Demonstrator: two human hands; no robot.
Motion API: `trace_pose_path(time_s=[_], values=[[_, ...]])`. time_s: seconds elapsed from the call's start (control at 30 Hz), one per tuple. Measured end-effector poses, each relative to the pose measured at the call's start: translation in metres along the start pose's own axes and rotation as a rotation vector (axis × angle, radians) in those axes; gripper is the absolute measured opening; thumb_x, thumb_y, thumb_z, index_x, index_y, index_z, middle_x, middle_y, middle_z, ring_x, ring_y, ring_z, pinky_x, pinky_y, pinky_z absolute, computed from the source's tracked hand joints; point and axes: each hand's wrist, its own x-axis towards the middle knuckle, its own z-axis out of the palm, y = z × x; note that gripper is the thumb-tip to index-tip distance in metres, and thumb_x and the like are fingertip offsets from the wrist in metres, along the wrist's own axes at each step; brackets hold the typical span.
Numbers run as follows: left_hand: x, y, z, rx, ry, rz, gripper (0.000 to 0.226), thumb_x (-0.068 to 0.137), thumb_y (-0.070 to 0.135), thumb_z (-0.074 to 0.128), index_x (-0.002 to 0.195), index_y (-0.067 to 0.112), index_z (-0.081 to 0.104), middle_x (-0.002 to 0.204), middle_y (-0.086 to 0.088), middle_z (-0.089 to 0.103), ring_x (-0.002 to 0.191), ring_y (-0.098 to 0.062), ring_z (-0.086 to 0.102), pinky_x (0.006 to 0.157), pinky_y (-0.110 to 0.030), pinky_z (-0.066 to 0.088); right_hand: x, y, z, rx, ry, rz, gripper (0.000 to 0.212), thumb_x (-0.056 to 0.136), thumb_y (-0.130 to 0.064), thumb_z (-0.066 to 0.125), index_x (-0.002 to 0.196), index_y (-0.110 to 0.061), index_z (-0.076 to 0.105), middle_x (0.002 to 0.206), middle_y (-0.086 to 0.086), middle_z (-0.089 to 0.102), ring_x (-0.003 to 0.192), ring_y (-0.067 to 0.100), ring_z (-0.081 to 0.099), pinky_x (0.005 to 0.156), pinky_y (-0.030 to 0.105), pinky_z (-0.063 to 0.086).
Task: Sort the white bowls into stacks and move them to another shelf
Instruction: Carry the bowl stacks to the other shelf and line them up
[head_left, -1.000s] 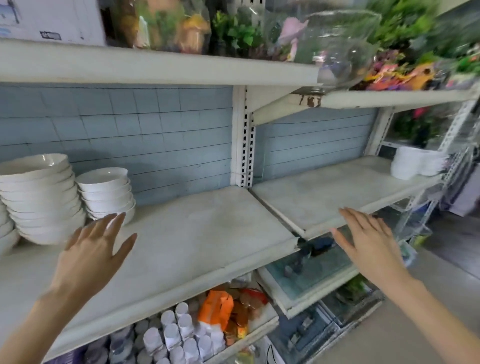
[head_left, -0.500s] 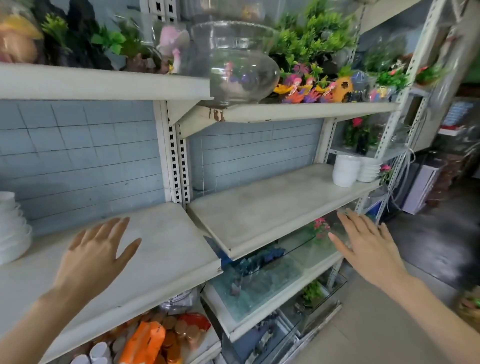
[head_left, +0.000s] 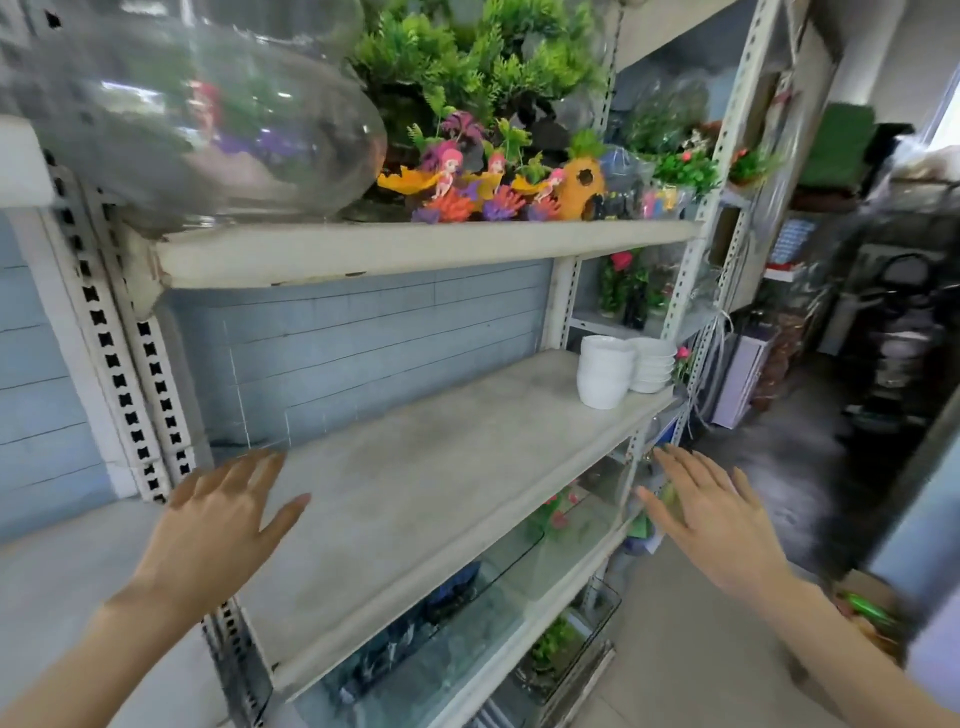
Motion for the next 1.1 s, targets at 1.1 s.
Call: trace_pose_path(time_s=[1.1], values=[[0.184, 0.344, 0.075, -0.129, -0.099, -0.227, 0.074, 0.087, 0.059, 0.030, 0.146, 0.015, 0.035, 0.144, -0.007, 0.046, 0.129, -0.030, 0.047, 0.110, -0.047, 0.032, 0.250, 0.290, 0.104, 0.072, -0.160, -0.229, 0.069, 0.094, -0.058, 0.023, 0.151, -0.022, 0.008, 0.158, -0.004, 0.010, 0.145, 0.016, 0.011, 0.117, 0.040, 0.014]])
